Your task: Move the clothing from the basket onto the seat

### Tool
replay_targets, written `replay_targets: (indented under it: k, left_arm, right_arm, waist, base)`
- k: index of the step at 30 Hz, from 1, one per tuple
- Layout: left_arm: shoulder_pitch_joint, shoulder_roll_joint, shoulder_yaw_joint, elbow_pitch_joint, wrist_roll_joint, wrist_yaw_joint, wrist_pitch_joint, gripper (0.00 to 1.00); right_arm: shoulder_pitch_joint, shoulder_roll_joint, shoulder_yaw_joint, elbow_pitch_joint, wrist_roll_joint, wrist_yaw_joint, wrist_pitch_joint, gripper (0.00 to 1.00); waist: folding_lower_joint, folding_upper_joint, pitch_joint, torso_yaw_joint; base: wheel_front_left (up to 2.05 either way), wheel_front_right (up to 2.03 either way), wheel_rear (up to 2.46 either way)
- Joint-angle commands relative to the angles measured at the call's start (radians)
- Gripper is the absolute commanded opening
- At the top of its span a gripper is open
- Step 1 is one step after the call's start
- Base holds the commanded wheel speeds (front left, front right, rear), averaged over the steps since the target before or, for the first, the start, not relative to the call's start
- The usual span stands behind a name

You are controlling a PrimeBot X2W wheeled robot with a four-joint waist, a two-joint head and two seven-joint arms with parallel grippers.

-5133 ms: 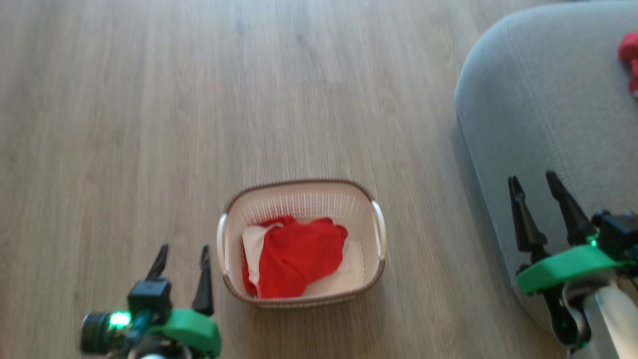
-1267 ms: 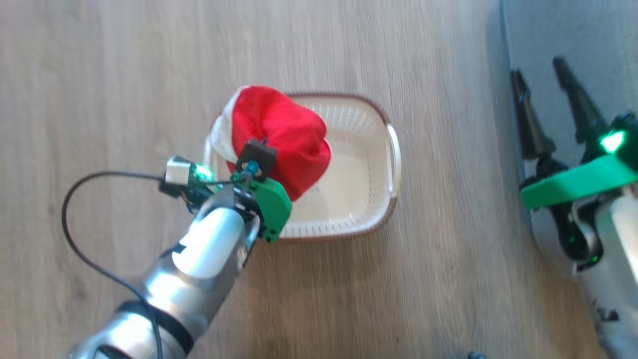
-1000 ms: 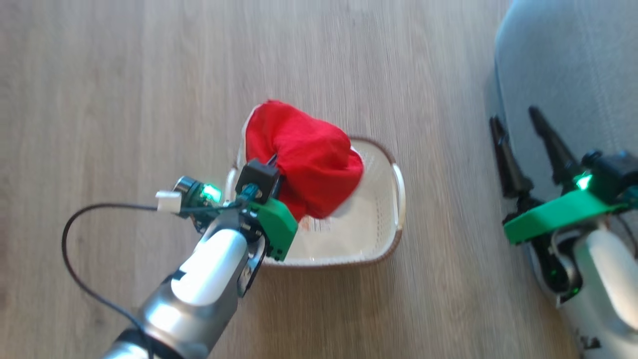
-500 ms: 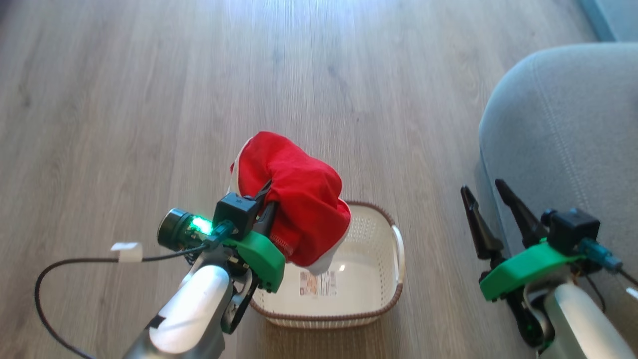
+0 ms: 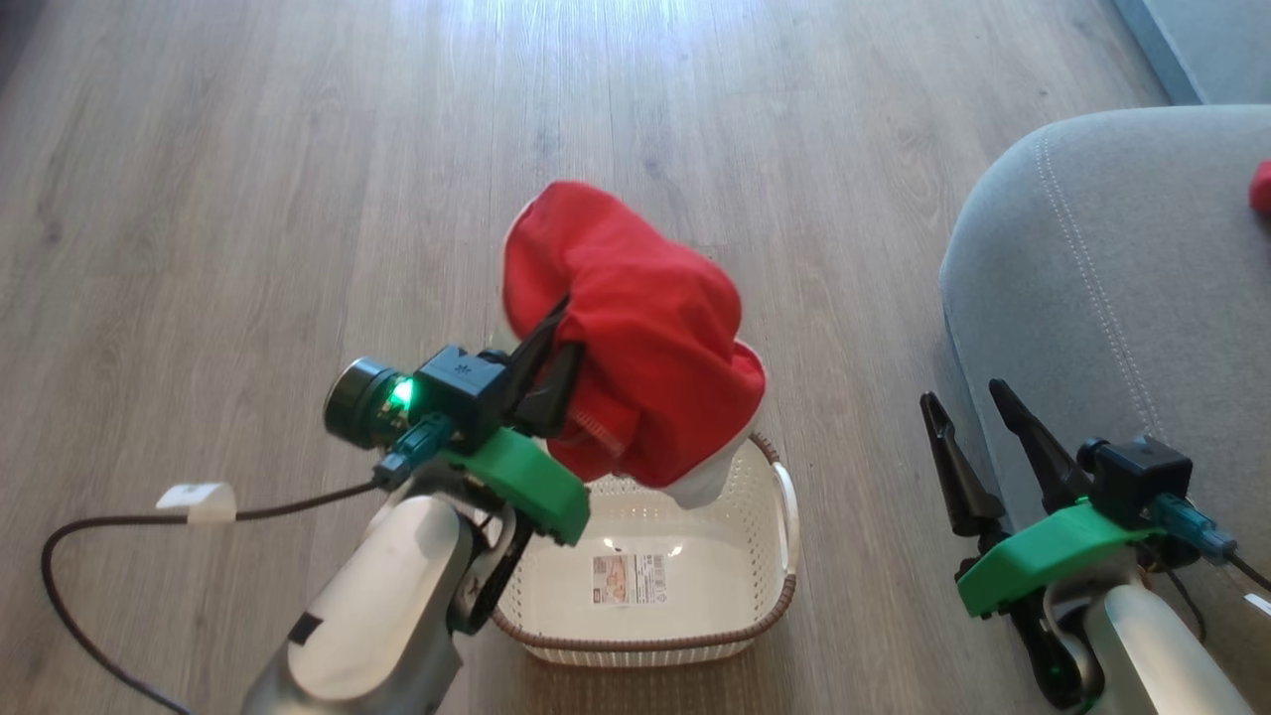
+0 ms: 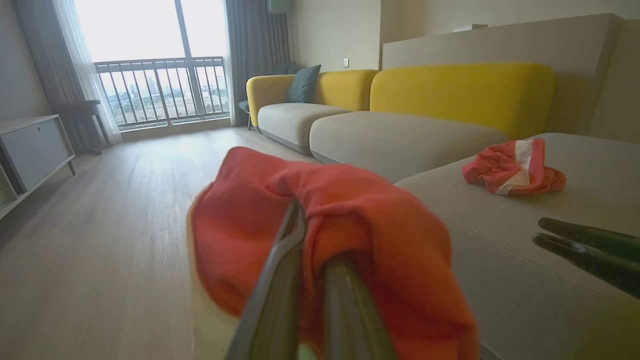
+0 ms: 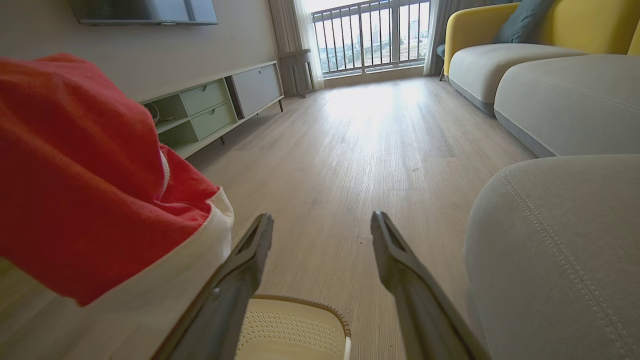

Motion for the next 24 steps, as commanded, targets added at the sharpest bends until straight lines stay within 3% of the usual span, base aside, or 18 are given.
replay_targets:
  k: [1, 12, 19, 24]
  left_arm:
    - [-0.063, 0.001, 0.042, -0.044, 0.000, -0.004, -0.014, 0.00]
    - [-0.082, -0.010, 0.017, -0.088, 0.009, -0.004, -0.014, 0.00]
    - [-0.081, -0.014, -0.001, -0.095, 0.016, 0.000, -0.014, 0.00]
    - [-0.081, -0.024, -0.023, -0.095, 0.015, -0.010, -0.014, 0.00]
  right_arm:
    - [-0.007, -0.002, 0.013, -0.027, -0.005, 0.000, -0.006, 1.00]
    - [-0.024, 0.005, 0.049, -0.074, -0.003, 0.000, -0.006, 1.00]
    - [-0.110, -0.066, 0.303, -0.213, 0.038, 0.000, -0.006, 1.00]
    - [-0.214, -0.102, 0.447, -0.199, 0.036, 0.000, -0.006, 1.00]
  waist:
    - [0.0001, 0.0000, 0.001, -0.001]
    - [0.0001, 0.0000, 0.012, -0.006]
    - [0.0001, 0.0000, 0.023, 0.002]
    - [0.0001, 0.0000, 0.032, 0.010]
  base:
    - [0.00, 0.00, 0.00]
    - [0.00, 0.00, 0.00]
    - [0.00, 0.00, 0.00]
    - [0.00, 0.00, 0.00]
